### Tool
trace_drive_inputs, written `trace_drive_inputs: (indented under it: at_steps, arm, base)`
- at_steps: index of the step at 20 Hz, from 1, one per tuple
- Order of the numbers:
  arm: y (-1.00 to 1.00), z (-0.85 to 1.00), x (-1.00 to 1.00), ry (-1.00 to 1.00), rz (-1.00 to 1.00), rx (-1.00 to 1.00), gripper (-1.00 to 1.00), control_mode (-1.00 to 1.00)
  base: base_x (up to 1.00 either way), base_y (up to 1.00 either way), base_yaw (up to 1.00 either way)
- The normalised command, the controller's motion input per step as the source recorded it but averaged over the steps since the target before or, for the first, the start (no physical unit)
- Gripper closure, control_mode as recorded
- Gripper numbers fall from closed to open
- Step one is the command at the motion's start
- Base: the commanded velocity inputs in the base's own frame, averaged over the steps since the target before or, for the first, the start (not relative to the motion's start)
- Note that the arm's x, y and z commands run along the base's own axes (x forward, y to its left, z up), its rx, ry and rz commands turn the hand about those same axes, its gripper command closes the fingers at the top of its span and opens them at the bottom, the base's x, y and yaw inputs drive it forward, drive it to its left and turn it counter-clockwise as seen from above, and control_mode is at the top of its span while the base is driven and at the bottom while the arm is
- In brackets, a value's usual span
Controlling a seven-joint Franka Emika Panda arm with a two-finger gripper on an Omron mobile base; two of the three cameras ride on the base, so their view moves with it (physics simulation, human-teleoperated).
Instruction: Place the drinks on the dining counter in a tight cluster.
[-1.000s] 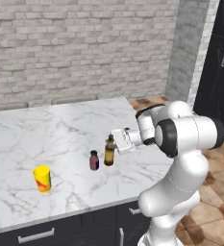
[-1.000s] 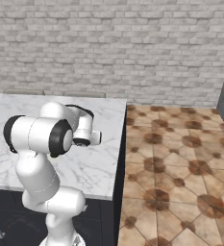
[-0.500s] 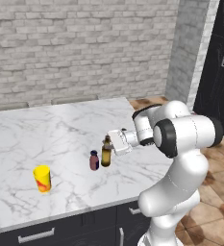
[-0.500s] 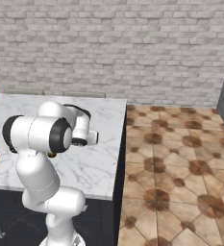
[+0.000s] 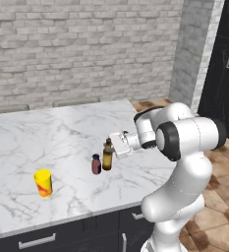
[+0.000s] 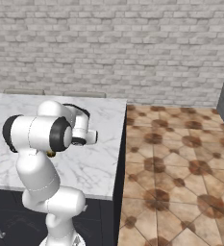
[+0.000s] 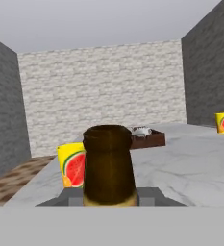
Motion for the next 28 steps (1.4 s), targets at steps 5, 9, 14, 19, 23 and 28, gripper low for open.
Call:
trace_drive_inputs:
  at_steps: [5,9,14,19,23,28]
  arm:
    - [0.00,-0.04,0.00,0.00,0.00,0.00,1.00,-1.00]
    - [0.00,-0.07,0.00,0.00,0.00,0.00,1.00,-1.00]
    - [0.00,-0.09,0.00,0.00,0.00,0.00,1.00,-1.00]
    - [0.00,-0.06,0.02,0.00,0.00,0.00,1.00,-1.00]
    - [0.00,0.05,0.00,0.00,0.00,0.02,1.00,-1.00]
    - [0.00,0.07,0.00,0.00,0.00,0.04,-1.00,-1.00]
  base:
    - [0.00,0.00,0.00]
    - [0.00,0.00,0.00]
    - [0.00,0.00,0.00]
    - [0.00,0.00,0.00]
    - [0.00,0.00,0.00]
    - [0.00,0.00,0.00]
